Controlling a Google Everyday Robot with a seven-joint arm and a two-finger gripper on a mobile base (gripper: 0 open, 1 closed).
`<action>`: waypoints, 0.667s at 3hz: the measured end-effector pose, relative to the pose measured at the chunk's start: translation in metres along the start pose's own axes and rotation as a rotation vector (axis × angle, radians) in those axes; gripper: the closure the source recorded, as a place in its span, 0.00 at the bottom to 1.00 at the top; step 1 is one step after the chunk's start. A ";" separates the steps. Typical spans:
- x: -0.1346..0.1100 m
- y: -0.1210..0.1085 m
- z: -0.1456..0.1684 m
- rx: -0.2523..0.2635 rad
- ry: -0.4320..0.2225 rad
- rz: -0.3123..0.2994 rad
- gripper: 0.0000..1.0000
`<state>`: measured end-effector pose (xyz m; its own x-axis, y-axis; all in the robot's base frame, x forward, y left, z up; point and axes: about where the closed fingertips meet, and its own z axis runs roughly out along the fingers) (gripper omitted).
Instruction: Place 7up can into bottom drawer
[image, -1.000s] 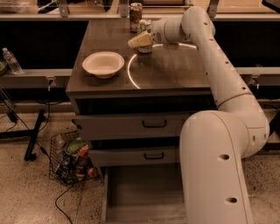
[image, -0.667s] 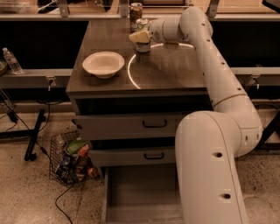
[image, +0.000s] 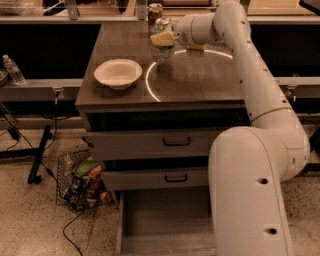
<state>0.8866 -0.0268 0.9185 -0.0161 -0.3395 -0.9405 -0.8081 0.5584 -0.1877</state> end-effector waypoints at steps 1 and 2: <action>-0.018 0.032 -0.035 -0.098 0.000 -0.078 1.00; -0.022 0.063 -0.085 -0.142 0.040 -0.123 1.00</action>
Offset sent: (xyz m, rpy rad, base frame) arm -0.1810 -0.0624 0.0617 -0.1650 -0.0627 0.1734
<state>0.7862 -0.0491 0.9511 0.0671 -0.4297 -0.9005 -0.8803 0.3993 -0.2562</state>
